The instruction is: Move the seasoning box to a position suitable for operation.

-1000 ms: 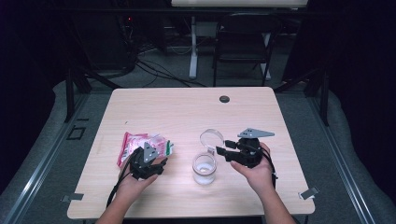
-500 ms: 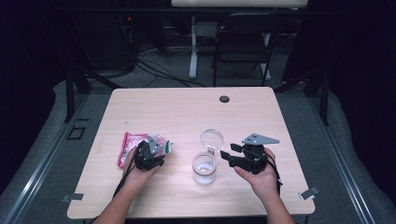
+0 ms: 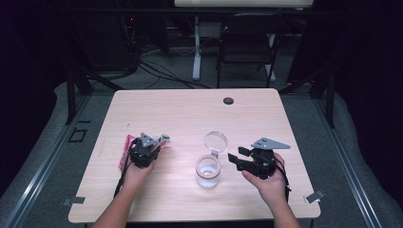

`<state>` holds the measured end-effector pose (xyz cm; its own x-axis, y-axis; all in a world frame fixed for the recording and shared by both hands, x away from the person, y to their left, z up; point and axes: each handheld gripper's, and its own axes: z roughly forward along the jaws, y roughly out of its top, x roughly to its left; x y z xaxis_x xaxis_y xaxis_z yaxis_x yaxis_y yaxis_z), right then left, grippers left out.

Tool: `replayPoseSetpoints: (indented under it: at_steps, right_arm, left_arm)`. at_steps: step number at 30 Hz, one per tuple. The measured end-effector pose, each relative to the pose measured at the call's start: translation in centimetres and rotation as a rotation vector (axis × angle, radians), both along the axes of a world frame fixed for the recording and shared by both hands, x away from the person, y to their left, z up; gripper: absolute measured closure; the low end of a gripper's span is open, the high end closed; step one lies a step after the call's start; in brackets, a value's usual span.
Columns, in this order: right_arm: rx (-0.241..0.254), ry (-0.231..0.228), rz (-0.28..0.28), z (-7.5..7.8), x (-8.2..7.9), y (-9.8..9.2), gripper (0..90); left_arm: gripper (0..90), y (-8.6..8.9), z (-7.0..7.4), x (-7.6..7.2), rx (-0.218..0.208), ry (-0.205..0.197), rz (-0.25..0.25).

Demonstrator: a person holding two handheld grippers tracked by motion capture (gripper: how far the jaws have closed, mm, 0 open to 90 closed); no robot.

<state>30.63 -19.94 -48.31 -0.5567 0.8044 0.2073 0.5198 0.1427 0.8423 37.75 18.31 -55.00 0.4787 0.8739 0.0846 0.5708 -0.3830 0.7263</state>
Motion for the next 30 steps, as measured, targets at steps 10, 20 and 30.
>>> replayPoseSetpoints:
  at_steps: [10, 20, 30]
  right_arm:
    - [0.008, 0.0, -0.001, 0.0, 0.0, -0.3, 48.3]
    - [0.013, 0.001, -0.003, -0.1, 0.0, -0.3, 48.6]
    - [0.015, 0.001, 0.001, 0.0, 0.1, -0.3, 48.8]
  left_arm:
    - [90.0, 2.2, 1.6, 0.0, -0.094, -0.007, 0.038]
    - [90.0, 5.8, 5.2, -1.2, -0.124, -0.101, 0.107]
    - [90.0, 8.1, 7.0, -1.0, -0.155, -0.127, 0.158]
